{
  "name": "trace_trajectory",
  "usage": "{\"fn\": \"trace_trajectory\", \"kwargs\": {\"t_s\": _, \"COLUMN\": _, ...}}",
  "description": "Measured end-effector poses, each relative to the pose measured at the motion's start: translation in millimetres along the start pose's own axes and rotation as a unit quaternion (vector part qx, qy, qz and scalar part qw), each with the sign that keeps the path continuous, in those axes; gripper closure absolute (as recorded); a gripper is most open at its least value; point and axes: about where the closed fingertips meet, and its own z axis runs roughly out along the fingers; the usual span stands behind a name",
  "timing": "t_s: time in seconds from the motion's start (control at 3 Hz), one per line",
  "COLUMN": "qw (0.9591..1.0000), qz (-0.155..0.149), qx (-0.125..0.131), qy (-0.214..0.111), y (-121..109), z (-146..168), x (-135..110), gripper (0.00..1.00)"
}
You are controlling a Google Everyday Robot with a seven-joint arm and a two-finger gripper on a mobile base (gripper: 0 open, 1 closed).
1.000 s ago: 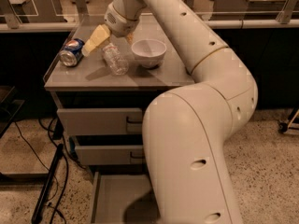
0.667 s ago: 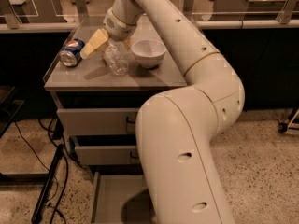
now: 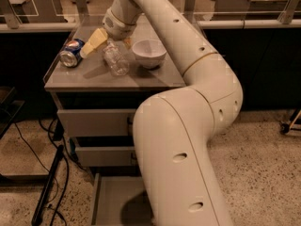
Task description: Place water bottle into bottom drawer
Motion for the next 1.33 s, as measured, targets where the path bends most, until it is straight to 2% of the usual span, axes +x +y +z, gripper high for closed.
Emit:
{"fn": "trace_trajectory", "kwargs": {"t_s": 0.67, "qw": 0.9996, "qz": 0.018, "qx": 0.022, "qy": 0.003, "y": -14, "z": 9, "x": 1, "gripper": 0.0}}
{"fn": "trace_trajectory", "kwargs": {"t_s": 1.33, "qw": 0.9993, "qz": 0.025, "qx": 0.025, "qy": 0.011, "y": -19, "z": 18, "x": 3, "gripper": 0.0}}
